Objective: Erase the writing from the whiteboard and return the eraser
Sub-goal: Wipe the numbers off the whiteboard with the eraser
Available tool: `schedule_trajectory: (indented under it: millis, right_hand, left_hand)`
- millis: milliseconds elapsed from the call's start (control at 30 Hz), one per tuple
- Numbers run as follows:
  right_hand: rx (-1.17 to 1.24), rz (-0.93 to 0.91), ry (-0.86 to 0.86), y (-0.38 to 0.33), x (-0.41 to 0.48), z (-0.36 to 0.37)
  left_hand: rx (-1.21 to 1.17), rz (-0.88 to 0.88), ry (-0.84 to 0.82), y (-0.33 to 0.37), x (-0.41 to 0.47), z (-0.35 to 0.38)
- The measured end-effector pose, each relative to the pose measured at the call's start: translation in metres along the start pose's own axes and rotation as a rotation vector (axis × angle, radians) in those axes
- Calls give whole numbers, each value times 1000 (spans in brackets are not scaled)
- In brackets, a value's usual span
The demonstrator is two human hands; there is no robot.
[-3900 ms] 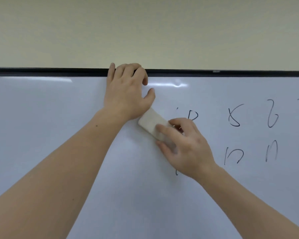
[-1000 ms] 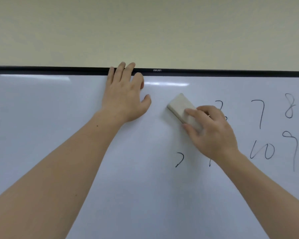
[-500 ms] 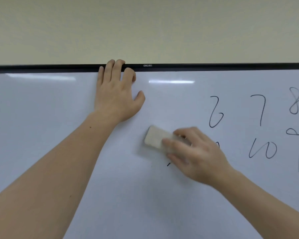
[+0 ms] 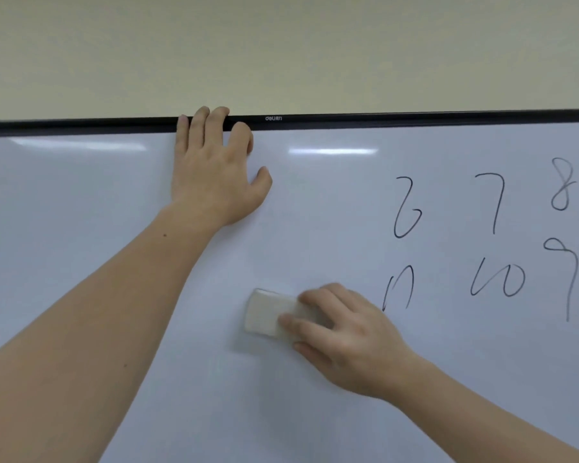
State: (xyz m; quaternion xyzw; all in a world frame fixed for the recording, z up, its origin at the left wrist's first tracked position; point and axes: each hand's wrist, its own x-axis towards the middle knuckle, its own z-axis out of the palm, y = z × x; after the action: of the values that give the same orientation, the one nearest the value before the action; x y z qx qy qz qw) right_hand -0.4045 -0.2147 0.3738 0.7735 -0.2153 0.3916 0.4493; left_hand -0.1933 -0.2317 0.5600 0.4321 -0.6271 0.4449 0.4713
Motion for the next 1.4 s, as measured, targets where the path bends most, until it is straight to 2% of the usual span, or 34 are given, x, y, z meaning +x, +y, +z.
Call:
schedule_trajectory:
  millis: [100,167,333,400,467,600,667,733,833,967,1033,1133,1300,1400]
  right_hand:
    - [-43,-5,8,22,-13,-14]
    - [-101,80,99,46,-10,-29]
    - [-120,606,327,89,16,-58]
    - [-102,666,365,87,22,-54]
    - [-105,554,336,72,21,-43]
    - [-74,163,94,52,-3,-32]
    - [-75,67,39,61,-14,-39]
    - [-107,55,32,77,-21,-51]
    - [-187,236,157,113,-18,-71]
    - [-146,698,376,152,3,-91]
    - [-149,777,410,152,8,-89]
    - [-162,682,386,128,3,-77]
    - [-138,302,174,81,-43,-55]
    - [-148,184,79,80,-65,-59]
  left_hand:
    - [-8,7,-19,6,2,1]
    - [-13,34,-33,11,3,3]
    - [-37,73,-41,30,8,7]
    - [-54,104,-50,43,11,10]
    - [-75,128,-52,56,13,12]
    - [-76,171,-61,76,19,18]
    - [-79,172,-57,82,21,21]
    - [-80,164,-44,85,20,24]
    - [-76,157,-16,85,20,26]
    - [-82,151,15,88,20,29]
    - [-89,147,27,89,20,31]
    - [-96,142,51,89,20,32]
    - [-104,127,51,93,19,33]
    - [-101,129,46,94,18,33]
